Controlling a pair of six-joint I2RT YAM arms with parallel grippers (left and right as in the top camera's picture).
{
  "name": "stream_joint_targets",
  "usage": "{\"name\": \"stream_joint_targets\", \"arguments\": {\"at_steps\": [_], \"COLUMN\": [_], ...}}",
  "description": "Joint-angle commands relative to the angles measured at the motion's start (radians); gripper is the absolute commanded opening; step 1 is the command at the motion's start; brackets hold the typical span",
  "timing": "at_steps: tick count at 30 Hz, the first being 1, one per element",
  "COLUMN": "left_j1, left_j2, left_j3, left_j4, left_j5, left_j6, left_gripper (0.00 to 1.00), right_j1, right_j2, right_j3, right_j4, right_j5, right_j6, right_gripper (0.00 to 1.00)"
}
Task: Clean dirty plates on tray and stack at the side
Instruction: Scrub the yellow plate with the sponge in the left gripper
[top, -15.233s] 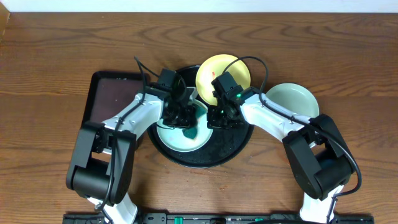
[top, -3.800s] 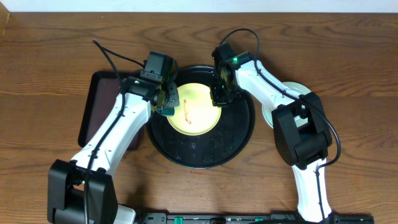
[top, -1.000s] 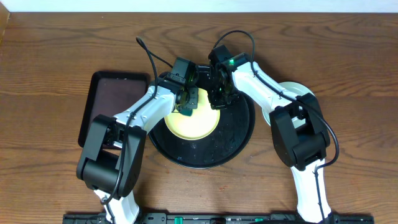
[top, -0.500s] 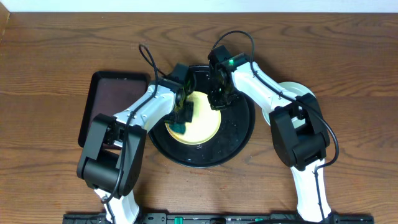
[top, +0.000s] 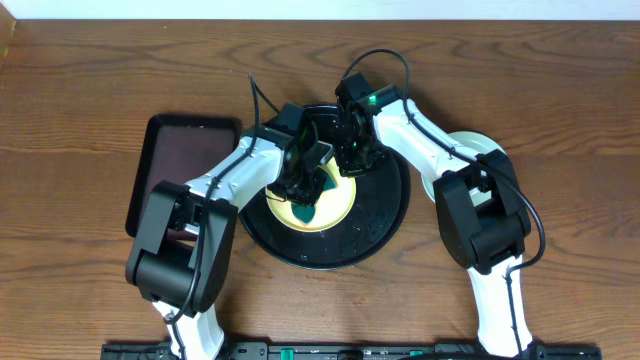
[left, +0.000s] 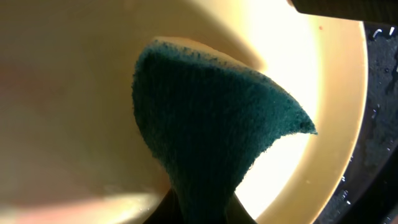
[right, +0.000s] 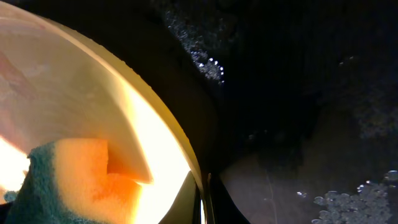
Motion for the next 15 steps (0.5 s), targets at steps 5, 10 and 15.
{"name": "stream_joint_targets", "arguments": {"at_steps": [5, 10, 15], "left_j1": [-0.003, -0.003, -0.003], "left_j2": [0.021, 0.024, 0.024], "left_j3": [-0.004, -0.004, -0.004], "left_j4": [0.085, 0.094, 0.051], "left_j5": [-0.335, -0.589, -0.658], "left_j6": [-0.209, -0.43, -0.556], "left_gripper": [0.08, 0.08, 0.07], "right_j1": [0.024, 0.024, 0.024], "right_j2": [-0.017, -0.017, -0.017], "right_j3": [0.001, 0.001, 0.001], "right_j4": [-0.008, -0.008, -0.008], "right_j5": [0.011, 0.011, 0.011], "right_j6": [-0.005, -0.005, -0.005], "right_gripper": [0.01, 0.01, 0.01]}}
